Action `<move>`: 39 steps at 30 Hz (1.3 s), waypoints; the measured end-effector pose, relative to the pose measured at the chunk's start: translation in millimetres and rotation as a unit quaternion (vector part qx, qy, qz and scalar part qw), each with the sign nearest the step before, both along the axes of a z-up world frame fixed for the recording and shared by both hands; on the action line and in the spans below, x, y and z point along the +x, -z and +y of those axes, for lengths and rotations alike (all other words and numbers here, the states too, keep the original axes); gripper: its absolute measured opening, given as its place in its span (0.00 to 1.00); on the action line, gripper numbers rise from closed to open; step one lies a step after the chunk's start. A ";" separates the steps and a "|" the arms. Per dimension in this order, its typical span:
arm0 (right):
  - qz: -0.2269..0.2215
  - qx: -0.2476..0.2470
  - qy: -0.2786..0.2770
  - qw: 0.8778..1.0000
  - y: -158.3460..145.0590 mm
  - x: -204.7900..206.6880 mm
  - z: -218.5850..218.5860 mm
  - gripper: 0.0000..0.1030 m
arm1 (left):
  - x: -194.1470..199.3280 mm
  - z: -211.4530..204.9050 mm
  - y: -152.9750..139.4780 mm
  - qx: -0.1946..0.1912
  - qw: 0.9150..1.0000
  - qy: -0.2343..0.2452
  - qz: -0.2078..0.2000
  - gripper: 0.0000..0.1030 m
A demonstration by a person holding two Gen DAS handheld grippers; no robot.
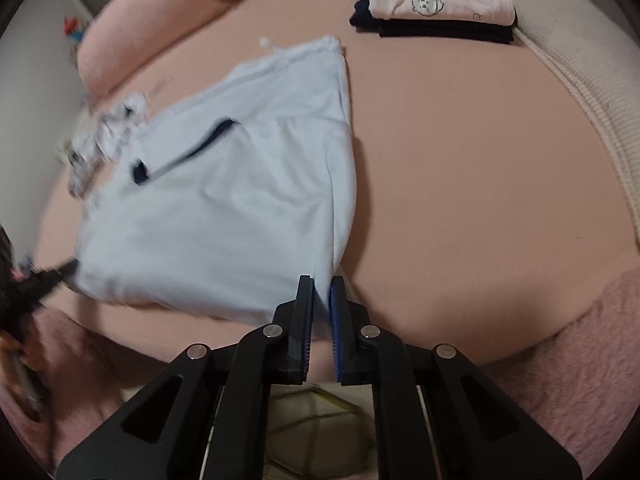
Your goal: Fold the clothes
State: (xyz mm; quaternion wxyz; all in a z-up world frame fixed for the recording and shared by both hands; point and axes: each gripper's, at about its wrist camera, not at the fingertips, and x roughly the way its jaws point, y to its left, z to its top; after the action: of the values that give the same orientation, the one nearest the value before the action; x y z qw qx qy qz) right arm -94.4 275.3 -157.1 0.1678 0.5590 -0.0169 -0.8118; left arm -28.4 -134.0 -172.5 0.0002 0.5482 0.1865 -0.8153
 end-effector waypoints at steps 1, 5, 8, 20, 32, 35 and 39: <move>0.000 0.005 -0.003 1.000 -0.9 -0.4 -0.5 0.07 | -0.1 -1.0 -1.4 0.001 1.000 0.000 -0.002 0.15; 0.005 0.021 0.005 1.000 -12.3 -1.9 6.4 0.08 | 1.2 -6.0 -23.3 0.002 1.000 -0.012 0.018 0.16; 0.037 -0.021 0.061 0.997 -43.6 -3.2 18.3 0.12 | -6.5 5.3 -44.9 -0.004 0.997 0.003 0.072 0.21; 0.059 0.074 -0.097 0.991 -14.3 -2.8 -100.6 0.14 | -36.2 105.6 8.4 -0.057 0.992 0.116 0.015 0.30; 0.059 0.042 -0.091 0.993 -31.4 -52.4 -77.2 0.20 | -90.0 93.1 -9.5 -0.024 0.987 0.149 0.052 0.33; 0.059 0.019 -0.107 0.992 -21.3 -66.2 -114.1 0.19 | -114.1 107.5 9.7 -0.036 0.984 0.166 0.055 0.33; 0.074 0.051 -0.095 0.991 12.3 -76.3 -128.5 0.15 | -119.6 75.5 14.8 -0.041 0.989 0.120 0.073 0.27</move>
State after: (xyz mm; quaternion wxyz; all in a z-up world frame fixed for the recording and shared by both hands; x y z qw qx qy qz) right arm -170.7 146.8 -169.4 0.2161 0.5042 0.0906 -0.8312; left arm -148.0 -58.5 -187.2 -0.0882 0.5052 0.0854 -0.8542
